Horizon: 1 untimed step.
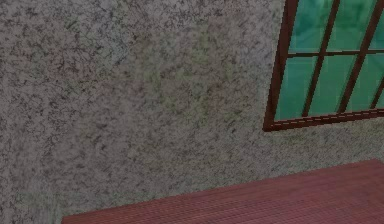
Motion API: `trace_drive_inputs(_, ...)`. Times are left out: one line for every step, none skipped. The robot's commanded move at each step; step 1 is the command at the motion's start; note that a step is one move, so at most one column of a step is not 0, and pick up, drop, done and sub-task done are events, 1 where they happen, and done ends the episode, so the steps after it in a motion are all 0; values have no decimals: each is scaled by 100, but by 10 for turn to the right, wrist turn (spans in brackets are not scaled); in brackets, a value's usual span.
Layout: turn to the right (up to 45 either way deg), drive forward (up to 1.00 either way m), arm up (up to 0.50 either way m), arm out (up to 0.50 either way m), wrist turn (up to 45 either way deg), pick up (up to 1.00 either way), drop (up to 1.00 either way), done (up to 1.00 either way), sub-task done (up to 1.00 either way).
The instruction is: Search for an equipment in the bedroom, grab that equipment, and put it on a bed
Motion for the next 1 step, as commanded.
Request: trace_drive_inputs(0, 0, 0, 0, 450, 0, 0, 0, 0)
